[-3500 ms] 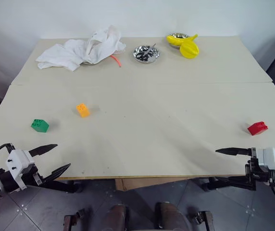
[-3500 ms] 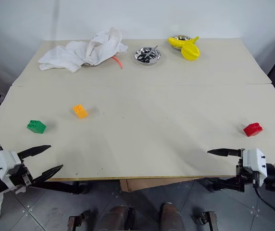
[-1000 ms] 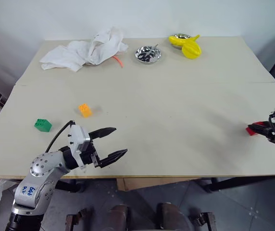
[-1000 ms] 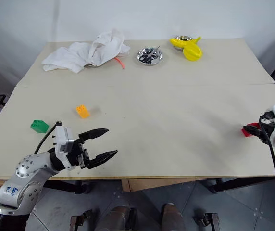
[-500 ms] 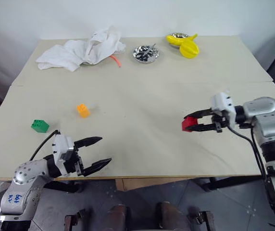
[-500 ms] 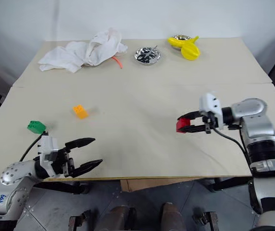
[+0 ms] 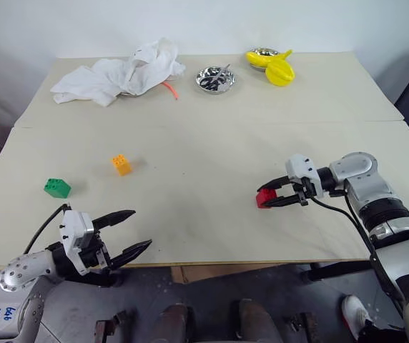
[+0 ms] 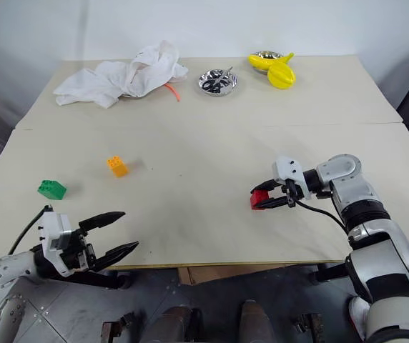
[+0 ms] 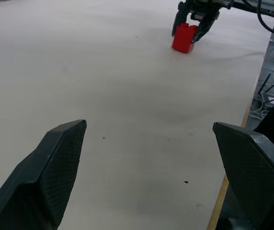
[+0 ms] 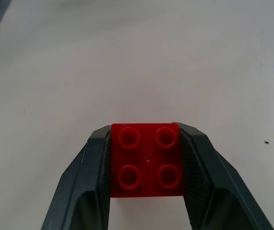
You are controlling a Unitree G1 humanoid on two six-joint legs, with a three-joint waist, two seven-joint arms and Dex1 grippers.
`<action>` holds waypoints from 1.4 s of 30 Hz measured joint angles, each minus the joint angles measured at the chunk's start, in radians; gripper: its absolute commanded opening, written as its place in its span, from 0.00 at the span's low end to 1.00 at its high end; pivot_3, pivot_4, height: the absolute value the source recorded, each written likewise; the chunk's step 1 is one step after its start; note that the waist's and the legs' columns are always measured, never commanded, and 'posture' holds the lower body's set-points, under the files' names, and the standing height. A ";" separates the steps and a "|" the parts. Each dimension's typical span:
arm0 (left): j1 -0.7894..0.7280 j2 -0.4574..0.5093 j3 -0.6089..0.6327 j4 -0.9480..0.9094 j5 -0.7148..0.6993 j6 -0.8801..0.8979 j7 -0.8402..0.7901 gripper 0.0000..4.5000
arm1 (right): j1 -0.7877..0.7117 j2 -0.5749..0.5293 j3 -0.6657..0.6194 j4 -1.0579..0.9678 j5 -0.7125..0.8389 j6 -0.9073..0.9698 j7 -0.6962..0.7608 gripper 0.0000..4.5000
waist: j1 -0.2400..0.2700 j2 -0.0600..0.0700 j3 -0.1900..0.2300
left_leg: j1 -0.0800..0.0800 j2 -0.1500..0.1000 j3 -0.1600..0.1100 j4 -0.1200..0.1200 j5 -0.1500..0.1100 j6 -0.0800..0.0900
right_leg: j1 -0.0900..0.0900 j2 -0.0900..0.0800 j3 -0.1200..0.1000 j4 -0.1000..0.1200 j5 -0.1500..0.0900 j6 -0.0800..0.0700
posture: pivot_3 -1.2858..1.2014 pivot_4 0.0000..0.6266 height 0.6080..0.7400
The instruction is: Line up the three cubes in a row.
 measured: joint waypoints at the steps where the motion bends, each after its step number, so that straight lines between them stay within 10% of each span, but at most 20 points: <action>1: 0.000 0.000 0.002 0.000 0.000 0.000 0.000 1.00 | -0.010 0.006 0.007 0.012 -0.005 -0.008 0.000 0.33 | 0.000 0.000 0.000 | 0.000 0.000 0.000 0.000 0.000 0.000 | 0.000 0.000 0.000 0.000 0.000 0.000 | 0.52 0.24 1.00; 5: 0.002 0.000 0.008 -0.003 -0.001 0.000 0.002 1.00 | -0.042 0.038 0.009 0.056 -0.032 -0.031 0.001 0.33 | -0.006 0.000 0.000 | 0.000 0.001 0.000 0.000 0.000 -0.001 | 0.000 0.001 0.000 0.000 0.000 0.000 | 0.52 0.24 1.00; 15: 0.002 0.000 0.009 -0.005 -0.001 0.000 0.007 1.00 | -0.058 0.061 -0.042 0.093 -0.081 -0.035 0.002 1.00 | -0.017 0.000 0.000 | 0.000 0.001 0.000 0.000 0.000 -0.001 | 0.000 0.001 0.000 0.001 0.000 0.000 | 0.52 0.24 1.00; 27: 0.131 -0.068 0.248 0.157 0.025 -0.119 0.109 1.00 | 0.306 -0.170 -0.317 -0.325 0.250 0.068 -0.002 1.00 | -0.005 0.000 0.000 | 0.000 0.002 0.001 0.000 -0.002 0.000 | 0.001 0.001 0.000 -0.003 0.000 -0.001 | 0.52 0.24 1.00; 42: 0.158 -0.193 0.455 0.227 -0.070 -0.112 0.289 1.00 | 0.652 -0.114 -0.613 -0.624 0.276 0.195 -0.151 1.00 | 0.010 -0.001 0.000 | 0.001 0.003 0.001 0.001 -0.003 0.000 | 0.003 0.001 0.000 -0.003 0.000 -0.001 | 0.52 0.24 1.00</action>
